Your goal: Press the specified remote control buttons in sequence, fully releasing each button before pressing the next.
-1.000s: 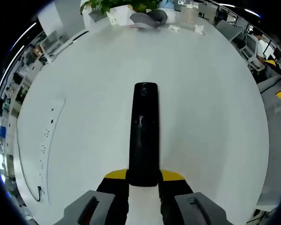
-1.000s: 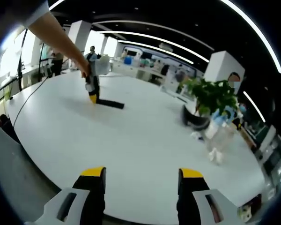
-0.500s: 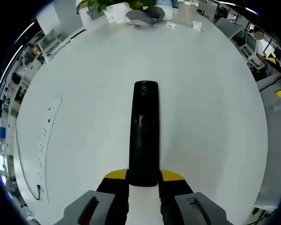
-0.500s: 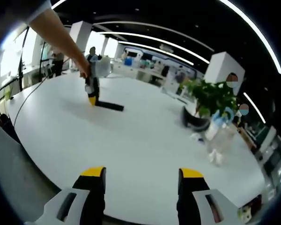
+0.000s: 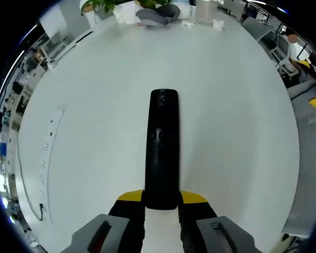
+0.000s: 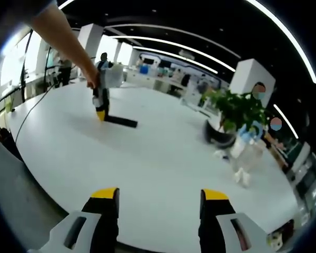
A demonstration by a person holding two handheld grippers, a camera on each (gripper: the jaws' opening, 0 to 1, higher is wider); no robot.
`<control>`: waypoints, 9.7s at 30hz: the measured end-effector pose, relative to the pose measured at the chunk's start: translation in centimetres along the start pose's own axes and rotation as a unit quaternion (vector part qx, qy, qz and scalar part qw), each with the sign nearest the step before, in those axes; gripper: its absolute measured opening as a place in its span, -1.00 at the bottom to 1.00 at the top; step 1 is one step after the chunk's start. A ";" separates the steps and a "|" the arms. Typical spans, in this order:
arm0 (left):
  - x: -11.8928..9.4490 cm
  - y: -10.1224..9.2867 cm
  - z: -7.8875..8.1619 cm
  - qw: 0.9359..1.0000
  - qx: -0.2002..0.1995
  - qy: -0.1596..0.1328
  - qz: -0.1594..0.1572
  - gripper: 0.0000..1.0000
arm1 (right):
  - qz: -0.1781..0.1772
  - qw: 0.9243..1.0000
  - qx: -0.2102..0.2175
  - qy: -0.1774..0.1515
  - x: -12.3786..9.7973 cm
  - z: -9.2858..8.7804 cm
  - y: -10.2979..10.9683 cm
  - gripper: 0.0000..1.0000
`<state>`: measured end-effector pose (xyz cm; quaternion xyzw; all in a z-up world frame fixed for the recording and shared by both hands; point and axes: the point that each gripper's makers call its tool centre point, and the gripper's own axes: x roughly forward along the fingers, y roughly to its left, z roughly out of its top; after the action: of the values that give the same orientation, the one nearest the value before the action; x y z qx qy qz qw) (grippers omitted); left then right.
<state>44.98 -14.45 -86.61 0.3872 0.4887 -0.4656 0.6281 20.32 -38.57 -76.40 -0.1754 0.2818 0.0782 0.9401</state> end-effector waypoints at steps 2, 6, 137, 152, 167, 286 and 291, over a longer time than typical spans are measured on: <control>-0.1 -0.7 -0.1 1.000 -0.001 0.003 -0.002 -0.54 | -0.001 1.000 -0.002 -0.001 0.0 0.0 0.0 0.20; -0.1 -1.3 -0.3 1.000 0.005 0.003 -0.001 -0.54 | -0.004 1.000 -0.002 -0.004 -0.1 0.1 -0.1 0.20; -1.2 -22.6 -1.6 0.997 0.076 -0.012 -0.018 -0.53 | 0.029 0.999 0.007 -0.023 -0.5 1.0 0.8 -0.03; -1.3 -25.3 -1.5 0.997 0.054 -0.058 -0.018 -0.53 | 0.055 0.991 0.099 -0.074 0.6 6.6 -0.3 -0.46; -1.5 -27.7 -1.2 0.994 0.031 -0.108 -0.016 -0.53 | 0.086 0.991 0.085 -0.052 3.9 7.7 1.7 -0.77; -1.6 -29.3 -0.1 0.961 0.008 -0.275 -0.026 -0.51 | 0.243 0.915 0.208 0.247 4.1 -4.5 10.0 -1.00; -1.6 -29.4 -0.1 0.961 0.008 -0.275 -0.026 -0.51 | 0.240 0.918 0.195 0.246 4.2 -4.6 10.0 -1.00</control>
<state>16.53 -21.84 -85.97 0.2363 0.3029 -0.5745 0.7228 19.02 -30.83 -85.12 0.0711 0.5477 0.1996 0.8094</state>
